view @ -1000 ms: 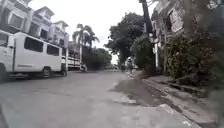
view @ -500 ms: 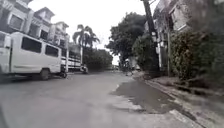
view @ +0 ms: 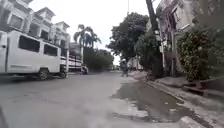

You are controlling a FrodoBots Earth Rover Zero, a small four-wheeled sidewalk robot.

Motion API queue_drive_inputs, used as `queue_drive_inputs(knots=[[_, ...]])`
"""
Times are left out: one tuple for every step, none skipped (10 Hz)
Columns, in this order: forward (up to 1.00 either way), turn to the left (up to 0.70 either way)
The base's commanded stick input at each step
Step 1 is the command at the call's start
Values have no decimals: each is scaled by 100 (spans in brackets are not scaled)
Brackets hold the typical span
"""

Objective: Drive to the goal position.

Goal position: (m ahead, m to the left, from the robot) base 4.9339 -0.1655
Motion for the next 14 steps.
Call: queue_drive_inputs(knots=[[50,0],[50,0],[50,-3],[50,-9],[50,-50],[50,-50],[50,-50],[50,-50],[50,-50],[50,-49],[50,-22],[50,0],[50,0],[50,0]])
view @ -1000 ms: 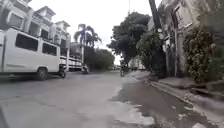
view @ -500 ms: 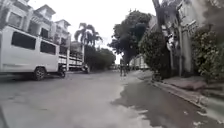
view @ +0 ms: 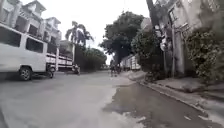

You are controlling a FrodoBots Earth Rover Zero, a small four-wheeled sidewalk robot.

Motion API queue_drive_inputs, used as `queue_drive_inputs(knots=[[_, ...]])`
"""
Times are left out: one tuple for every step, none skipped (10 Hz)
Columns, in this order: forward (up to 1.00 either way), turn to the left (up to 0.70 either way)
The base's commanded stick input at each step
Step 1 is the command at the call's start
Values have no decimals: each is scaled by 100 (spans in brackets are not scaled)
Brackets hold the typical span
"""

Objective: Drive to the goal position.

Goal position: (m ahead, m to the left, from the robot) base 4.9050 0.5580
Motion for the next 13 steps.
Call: queue_drive_inputs(knots=[[50,0],[50,0],[50,0],[50,0],[50,0],[50,0],[50,0],[50,0],[50,0],[50,0],[50,0],[50,0],[50,0]])
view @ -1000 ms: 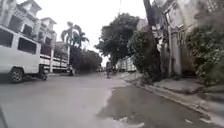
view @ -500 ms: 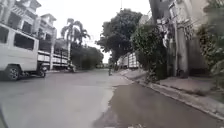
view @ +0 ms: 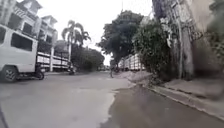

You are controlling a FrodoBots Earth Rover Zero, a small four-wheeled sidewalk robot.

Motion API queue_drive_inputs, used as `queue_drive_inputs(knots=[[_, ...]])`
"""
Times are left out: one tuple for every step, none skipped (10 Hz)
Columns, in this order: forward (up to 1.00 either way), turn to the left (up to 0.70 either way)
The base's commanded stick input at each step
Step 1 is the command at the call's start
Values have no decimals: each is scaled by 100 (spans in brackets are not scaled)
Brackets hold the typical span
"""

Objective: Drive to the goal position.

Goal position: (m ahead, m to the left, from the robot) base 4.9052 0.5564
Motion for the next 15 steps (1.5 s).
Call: queue_drive_inputs(knots=[[50,-38],[50,-50],[50,-50],[50,-50],[50,-50],[50,-50],[50,-49],[50,0],[50,0],[50,0],[50,0],[50,0],[50,0],[50,0],[50,0]])
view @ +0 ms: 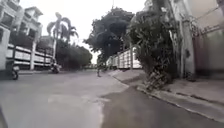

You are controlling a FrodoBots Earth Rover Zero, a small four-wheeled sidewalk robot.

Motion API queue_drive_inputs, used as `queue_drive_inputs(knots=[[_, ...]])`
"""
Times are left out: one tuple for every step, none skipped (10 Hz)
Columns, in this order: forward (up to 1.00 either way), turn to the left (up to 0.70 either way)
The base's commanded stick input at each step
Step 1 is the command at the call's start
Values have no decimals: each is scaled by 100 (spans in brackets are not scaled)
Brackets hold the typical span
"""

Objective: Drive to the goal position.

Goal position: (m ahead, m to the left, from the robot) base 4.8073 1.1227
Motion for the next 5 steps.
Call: queue_drive_inputs(knots=[[50,0],[50,0],[50,0],[50,0],[50,0]])
